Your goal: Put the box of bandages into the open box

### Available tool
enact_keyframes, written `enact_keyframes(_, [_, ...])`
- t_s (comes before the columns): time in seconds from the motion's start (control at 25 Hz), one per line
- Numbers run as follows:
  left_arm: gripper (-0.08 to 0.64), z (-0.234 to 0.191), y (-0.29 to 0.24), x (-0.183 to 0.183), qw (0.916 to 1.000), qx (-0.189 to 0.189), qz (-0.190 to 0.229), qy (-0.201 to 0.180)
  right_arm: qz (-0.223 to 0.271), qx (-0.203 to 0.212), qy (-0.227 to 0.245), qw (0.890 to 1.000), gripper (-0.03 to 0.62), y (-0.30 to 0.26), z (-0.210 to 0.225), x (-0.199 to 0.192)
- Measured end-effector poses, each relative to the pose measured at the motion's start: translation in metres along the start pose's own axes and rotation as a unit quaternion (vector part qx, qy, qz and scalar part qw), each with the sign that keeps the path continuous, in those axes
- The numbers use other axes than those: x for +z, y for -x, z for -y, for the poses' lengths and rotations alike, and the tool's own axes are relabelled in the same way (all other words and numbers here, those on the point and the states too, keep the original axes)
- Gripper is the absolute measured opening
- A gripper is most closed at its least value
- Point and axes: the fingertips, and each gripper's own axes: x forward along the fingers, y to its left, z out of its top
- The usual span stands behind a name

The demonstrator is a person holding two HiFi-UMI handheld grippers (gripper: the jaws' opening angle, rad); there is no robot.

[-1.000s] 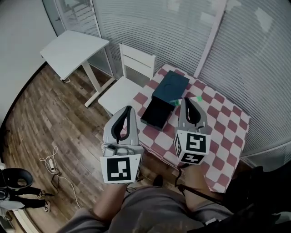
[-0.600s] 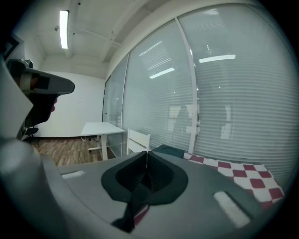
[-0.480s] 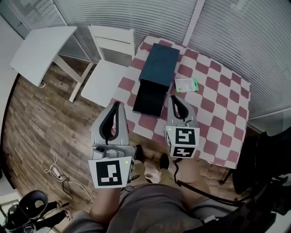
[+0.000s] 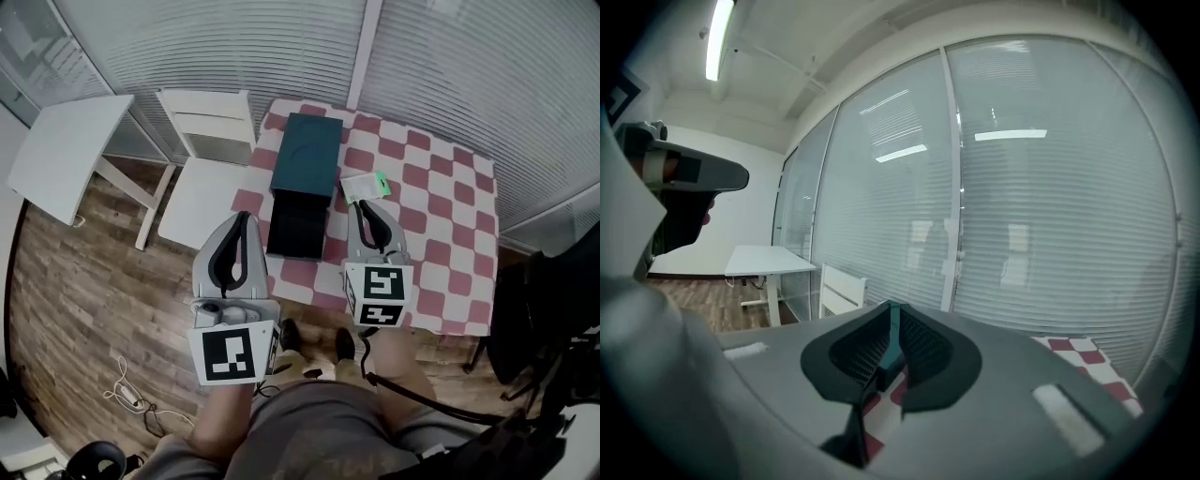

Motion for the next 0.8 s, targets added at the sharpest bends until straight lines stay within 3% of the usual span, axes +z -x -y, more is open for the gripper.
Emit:
enact_keyframes(0.32, [0.000, 0.007, -0.024, 0.022, 0.9978, -0.055, 0.036, 0.012, 0.014, -0.064, 0.010, 0.998, 0.066, 0.008, 0.027, 0.024])
enact_keyframes(0.56, [0.000, 0.013, -0.036, 0.023, 0.9933, -0.106, 0.041, 0.020, 0.014, -0.112, 0.003, 0.994, 0.072, 0.016, 0.039, 0.026])
enact_keyframes(0.8, [0.000, 0.019, -0.045, 0.013, 0.9908, -0.129, 0.032, 0.022, 0.001, -0.120, 0.002, 0.993, 0.097, 0.020, 0.044, 0.014])
